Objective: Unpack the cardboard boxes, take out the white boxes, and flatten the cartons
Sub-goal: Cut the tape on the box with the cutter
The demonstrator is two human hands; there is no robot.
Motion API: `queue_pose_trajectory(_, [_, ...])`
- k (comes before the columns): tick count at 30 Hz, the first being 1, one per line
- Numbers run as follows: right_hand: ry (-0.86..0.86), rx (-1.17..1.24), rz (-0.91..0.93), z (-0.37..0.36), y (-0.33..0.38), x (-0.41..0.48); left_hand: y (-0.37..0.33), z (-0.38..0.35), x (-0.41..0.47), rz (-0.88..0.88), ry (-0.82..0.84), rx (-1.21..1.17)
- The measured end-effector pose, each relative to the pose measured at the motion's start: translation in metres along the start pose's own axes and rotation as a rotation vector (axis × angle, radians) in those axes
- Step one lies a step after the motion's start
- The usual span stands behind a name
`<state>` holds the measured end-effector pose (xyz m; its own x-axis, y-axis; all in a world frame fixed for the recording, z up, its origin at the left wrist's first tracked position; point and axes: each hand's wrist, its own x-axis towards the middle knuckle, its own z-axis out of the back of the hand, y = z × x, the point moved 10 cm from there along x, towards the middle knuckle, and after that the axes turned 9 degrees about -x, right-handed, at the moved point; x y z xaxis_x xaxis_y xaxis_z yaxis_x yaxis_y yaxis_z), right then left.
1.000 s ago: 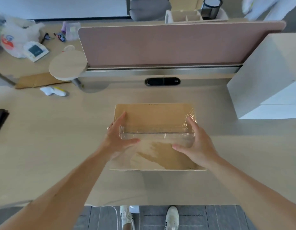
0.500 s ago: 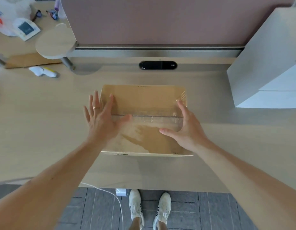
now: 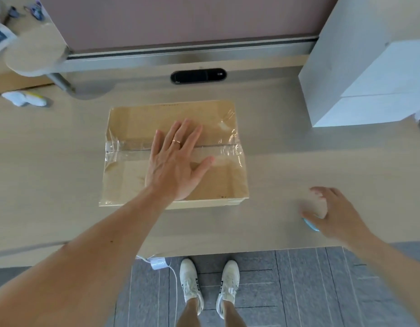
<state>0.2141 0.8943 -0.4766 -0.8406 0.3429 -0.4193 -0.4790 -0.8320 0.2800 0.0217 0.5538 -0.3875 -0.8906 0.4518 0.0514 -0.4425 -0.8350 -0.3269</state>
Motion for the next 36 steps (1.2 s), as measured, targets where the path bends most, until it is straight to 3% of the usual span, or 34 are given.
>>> queue_pose_trajectory(5, [0.178, -0.285, 0.013, -0.019, -0.023, -0.009, 0.001, 0.001, -0.001, 0.008, -0.009, 0.005])
queue_pose_trajectory(20, [0.105, -0.164, 0.053, -0.044, -0.012, 0.002, -0.001, -0.001, -0.002, 0.013, -0.007, 0.023])
queue_pose_trajectory(26, [-0.08, 0.268, -0.037, -0.009, 0.022, 0.016, 0.001, -0.002, -0.001, 0.011, -0.004, 0.015])
queue_pose_trajectory(31, [-0.079, 0.762, 0.02, 0.021, 0.096, 0.036, -0.002, 0.004, 0.0, -0.001, -0.03, -0.006])
queue_pose_trajectory(36, [-0.072, 0.921, 0.106, 0.039, 0.154, 0.053, -0.011, 0.019, 0.022, -0.054, -0.152, -0.003])
